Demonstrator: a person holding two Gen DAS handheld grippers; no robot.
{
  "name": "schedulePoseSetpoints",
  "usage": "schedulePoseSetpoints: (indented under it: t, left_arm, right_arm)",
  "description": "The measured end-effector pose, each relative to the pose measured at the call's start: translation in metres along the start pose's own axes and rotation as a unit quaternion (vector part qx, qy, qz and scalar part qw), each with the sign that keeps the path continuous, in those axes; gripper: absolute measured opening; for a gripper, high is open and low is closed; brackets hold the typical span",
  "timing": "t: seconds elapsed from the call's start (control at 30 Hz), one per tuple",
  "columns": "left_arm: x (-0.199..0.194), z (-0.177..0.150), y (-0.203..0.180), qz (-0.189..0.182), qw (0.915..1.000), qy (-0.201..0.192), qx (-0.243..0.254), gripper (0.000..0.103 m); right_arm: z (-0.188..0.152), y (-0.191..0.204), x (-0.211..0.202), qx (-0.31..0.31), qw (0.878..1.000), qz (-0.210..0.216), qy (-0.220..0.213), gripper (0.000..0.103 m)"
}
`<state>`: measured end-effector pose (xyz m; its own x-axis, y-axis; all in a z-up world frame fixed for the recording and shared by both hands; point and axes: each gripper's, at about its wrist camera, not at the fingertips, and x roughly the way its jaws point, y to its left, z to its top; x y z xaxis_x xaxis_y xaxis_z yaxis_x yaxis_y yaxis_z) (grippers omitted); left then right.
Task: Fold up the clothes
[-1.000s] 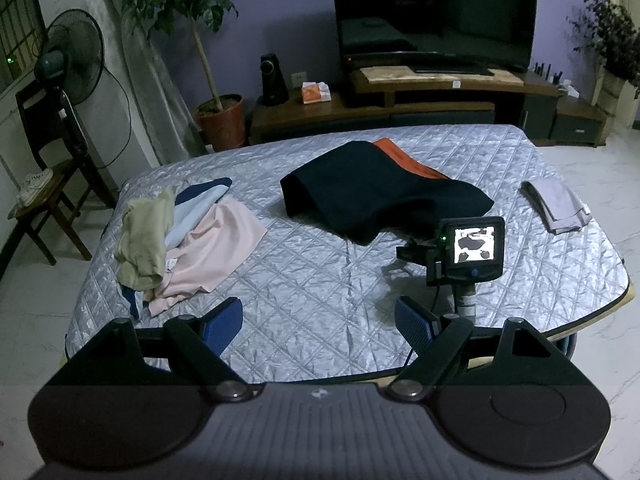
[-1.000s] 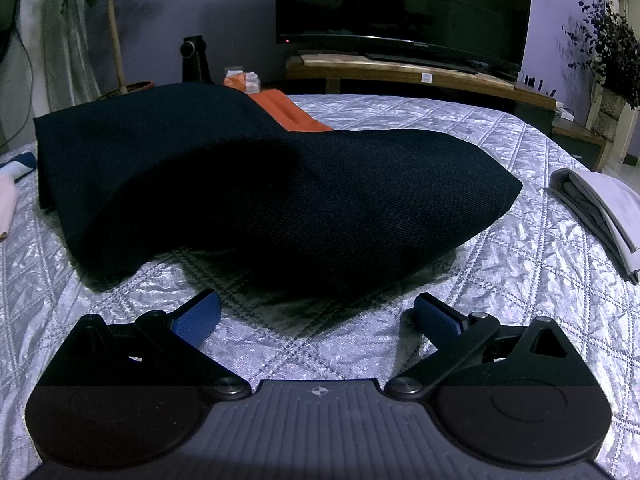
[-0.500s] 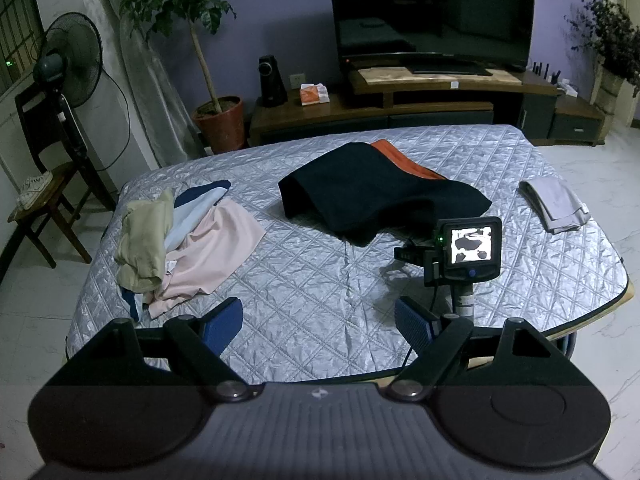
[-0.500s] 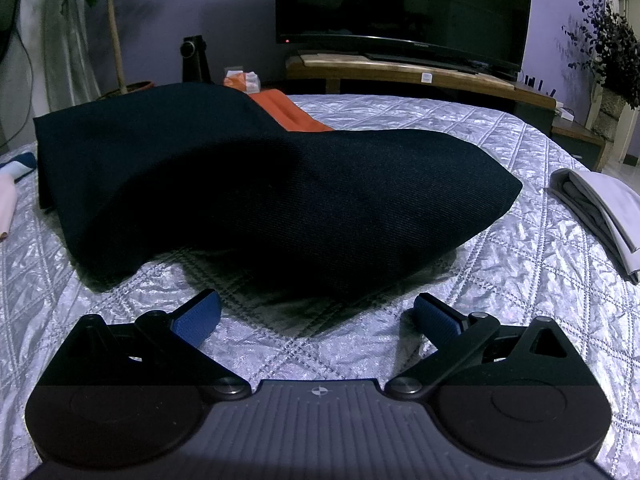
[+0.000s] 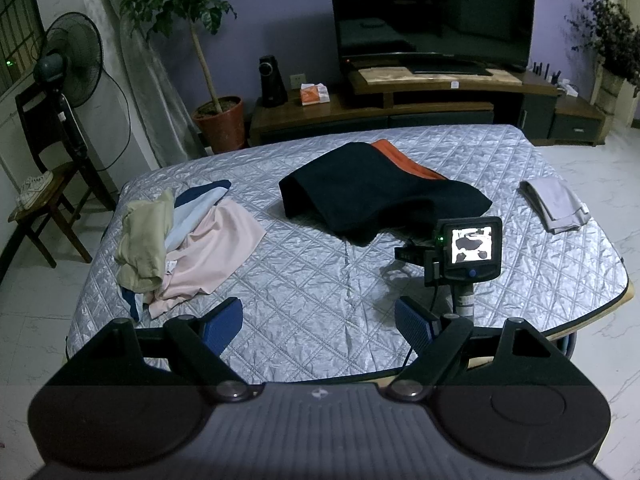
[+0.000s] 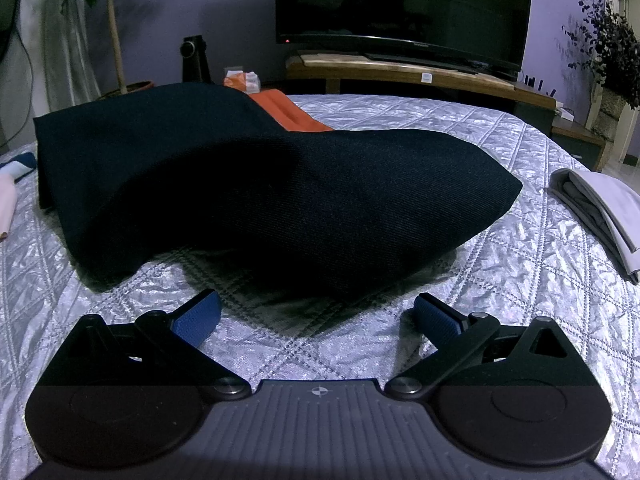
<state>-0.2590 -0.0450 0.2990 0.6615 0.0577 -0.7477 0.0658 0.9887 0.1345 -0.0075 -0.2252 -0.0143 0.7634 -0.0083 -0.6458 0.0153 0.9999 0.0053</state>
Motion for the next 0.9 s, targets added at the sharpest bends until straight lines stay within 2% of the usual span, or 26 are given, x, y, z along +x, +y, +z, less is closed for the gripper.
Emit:
schedulePoseSetpoints:
  t: [0.6, 0.9]
  left_arm:
    - [0.002, -0.001, 0.000, 0.001, 1.0000, 0.002, 0.000, 0.081]
    - [0.029, -0.006, 0.007, -0.010, 0.9997, 0.015, -0.018, 0.084]
  right_arm:
    - [0.000, 0.000, 0.000, 0.000, 1.000, 0.000, 0.000, 0.103]
    - [-0.001, 0.000, 0.000, 0.000, 1.000, 0.000, 0.000, 0.103]
